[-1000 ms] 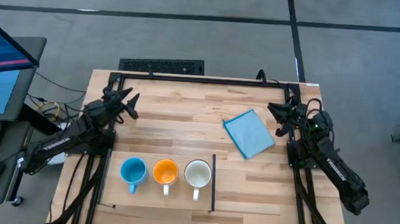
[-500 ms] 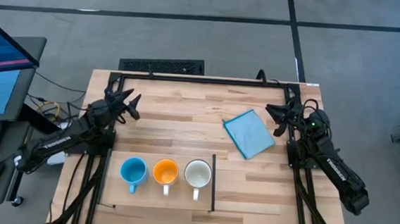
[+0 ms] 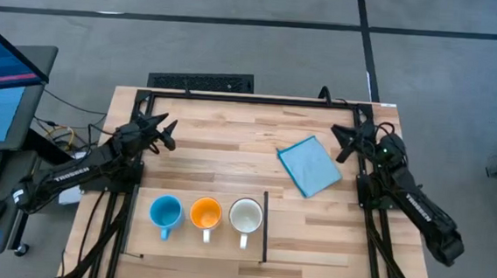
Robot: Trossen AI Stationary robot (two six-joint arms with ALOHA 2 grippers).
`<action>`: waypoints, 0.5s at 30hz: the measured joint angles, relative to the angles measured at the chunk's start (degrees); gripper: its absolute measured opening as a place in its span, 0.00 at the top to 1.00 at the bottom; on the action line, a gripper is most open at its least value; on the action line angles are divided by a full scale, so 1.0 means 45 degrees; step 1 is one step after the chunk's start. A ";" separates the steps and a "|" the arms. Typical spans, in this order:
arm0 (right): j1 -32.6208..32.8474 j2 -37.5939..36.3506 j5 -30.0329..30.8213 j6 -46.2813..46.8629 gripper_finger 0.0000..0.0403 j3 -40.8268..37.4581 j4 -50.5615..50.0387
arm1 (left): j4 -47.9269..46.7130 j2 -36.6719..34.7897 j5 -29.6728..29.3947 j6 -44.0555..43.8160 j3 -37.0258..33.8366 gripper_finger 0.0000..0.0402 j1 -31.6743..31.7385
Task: Stack small to large cups/mugs on shelf
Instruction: Return to Home Position
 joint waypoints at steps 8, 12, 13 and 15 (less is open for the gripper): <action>0.0000 0.1428 -0.0015 0.0005 0.79 -0.0005 -0.0001 | -0.0001 0.0007 -0.0008 -0.0044 0.0000 0.51 0.0000; 0.0000 0.2065 -0.0010 0.0005 0.79 -0.0005 0.0000 | -0.0005 0.0007 -0.0008 -0.0151 -0.0005 0.51 0.0000; 0.0000 0.2199 -0.0010 0.0005 0.79 -0.0005 -0.0002 | -0.0005 0.0007 -0.0008 -0.0145 -0.0005 0.51 0.0000; 0.0000 0.2343 -0.0075 0.0362 0.79 -0.0005 0.0005 | -0.0005 0.0007 -0.0012 -0.0043 -0.0005 0.51 0.0000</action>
